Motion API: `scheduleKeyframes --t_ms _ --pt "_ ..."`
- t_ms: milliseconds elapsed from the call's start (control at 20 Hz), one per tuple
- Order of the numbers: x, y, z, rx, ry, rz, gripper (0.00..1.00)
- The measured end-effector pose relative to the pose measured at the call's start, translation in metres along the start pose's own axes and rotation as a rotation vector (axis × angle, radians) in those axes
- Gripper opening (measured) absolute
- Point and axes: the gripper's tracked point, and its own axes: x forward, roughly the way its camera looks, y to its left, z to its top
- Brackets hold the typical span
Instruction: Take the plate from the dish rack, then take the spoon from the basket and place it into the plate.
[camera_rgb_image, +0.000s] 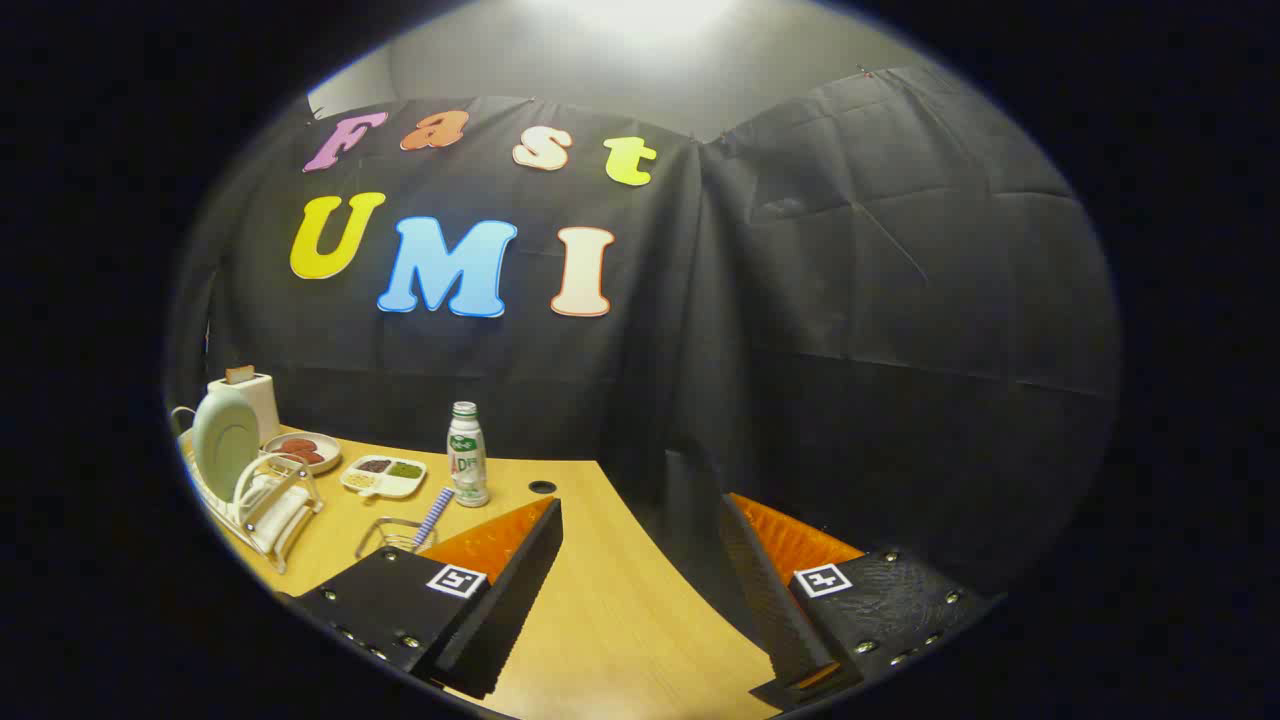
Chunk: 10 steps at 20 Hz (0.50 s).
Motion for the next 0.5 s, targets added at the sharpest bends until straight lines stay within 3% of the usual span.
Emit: scheduleKeyframes --t_ms 500 --pt "-0.074 0.243 0.062 0.088 0.036 0.243 0.96"
